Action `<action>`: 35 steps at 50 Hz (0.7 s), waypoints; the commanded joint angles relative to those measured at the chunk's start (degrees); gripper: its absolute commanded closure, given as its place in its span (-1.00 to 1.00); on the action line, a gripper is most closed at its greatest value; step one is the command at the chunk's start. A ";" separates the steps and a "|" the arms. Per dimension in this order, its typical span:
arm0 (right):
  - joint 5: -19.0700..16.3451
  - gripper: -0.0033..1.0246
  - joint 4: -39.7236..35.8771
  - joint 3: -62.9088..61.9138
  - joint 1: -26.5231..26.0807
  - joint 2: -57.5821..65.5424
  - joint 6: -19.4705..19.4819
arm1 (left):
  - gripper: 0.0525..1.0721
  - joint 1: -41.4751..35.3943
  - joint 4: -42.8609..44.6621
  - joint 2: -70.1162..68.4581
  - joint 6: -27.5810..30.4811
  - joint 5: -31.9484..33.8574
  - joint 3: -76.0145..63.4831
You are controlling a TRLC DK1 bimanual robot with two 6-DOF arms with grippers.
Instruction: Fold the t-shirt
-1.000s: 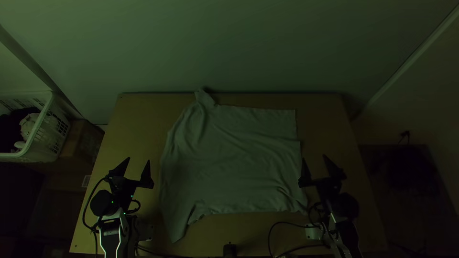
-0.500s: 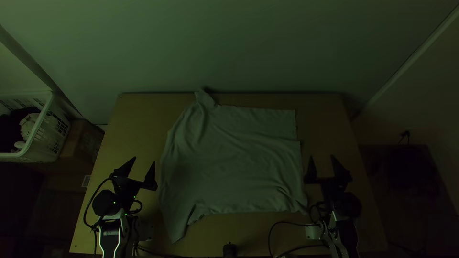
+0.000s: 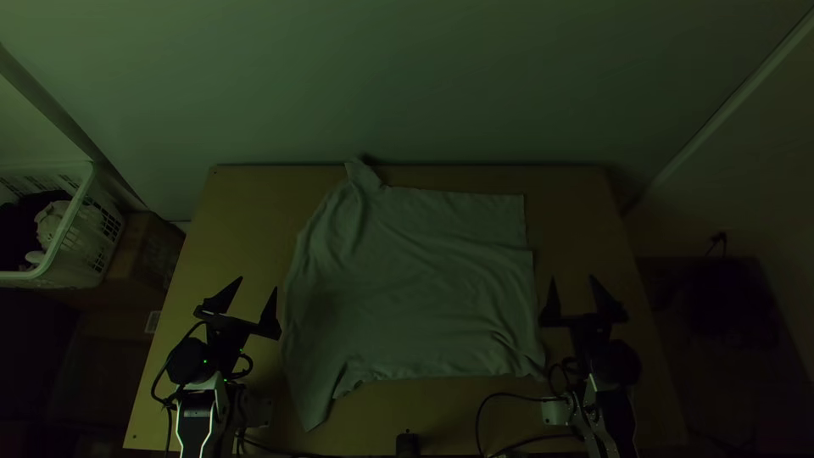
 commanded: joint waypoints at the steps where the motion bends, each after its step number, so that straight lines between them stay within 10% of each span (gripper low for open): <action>1: 1.39 -0.86 -1.66 1.76 0.54 3.53 -1.00 | -0.92 -0.15 0.66 1.09 3.13 -0.67 -0.58; 14: 1.74 -0.86 -7.99 17.66 2.30 20.93 1.11 | -0.92 -0.23 1.54 27.02 4.45 -0.58 15.95; 35: 1.65 -0.85 -30.31 51.94 8.89 45.10 9.81 | -0.91 -5.42 -24.74 58.83 3.22 -0.49 56.90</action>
